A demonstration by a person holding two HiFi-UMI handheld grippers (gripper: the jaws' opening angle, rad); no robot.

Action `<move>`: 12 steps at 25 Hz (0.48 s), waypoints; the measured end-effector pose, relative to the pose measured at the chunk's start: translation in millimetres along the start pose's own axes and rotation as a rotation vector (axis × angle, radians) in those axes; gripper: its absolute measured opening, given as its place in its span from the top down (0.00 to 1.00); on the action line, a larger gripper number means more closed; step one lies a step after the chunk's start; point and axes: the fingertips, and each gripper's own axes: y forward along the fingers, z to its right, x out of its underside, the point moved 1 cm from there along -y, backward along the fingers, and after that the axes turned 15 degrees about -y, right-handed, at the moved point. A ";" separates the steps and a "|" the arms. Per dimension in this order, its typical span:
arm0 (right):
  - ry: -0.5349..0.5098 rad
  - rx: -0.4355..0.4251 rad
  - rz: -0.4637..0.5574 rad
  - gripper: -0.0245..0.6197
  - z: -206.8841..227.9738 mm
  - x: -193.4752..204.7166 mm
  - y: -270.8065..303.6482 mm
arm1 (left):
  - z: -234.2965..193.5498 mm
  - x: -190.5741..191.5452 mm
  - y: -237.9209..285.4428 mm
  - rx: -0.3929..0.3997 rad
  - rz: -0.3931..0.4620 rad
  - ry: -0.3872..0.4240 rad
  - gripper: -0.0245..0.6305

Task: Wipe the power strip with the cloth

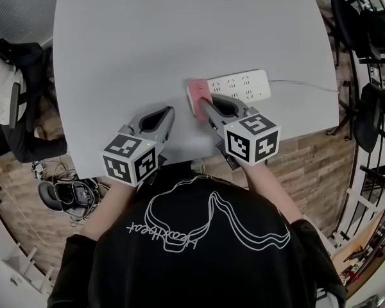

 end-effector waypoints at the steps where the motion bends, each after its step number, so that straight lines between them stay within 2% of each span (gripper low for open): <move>1: -0.005 -0.002 -0.005 0.90 -1.1 1.0 2.0 | -0.6 0.1 0.0 0.000 0.000 -0.001 0.94; 12: -0.069 0.027 -0.045 0.90 -0.1 6.8 10.0 | -3.0 4.2 4.1 0.005 -0.016 -0.007 0.94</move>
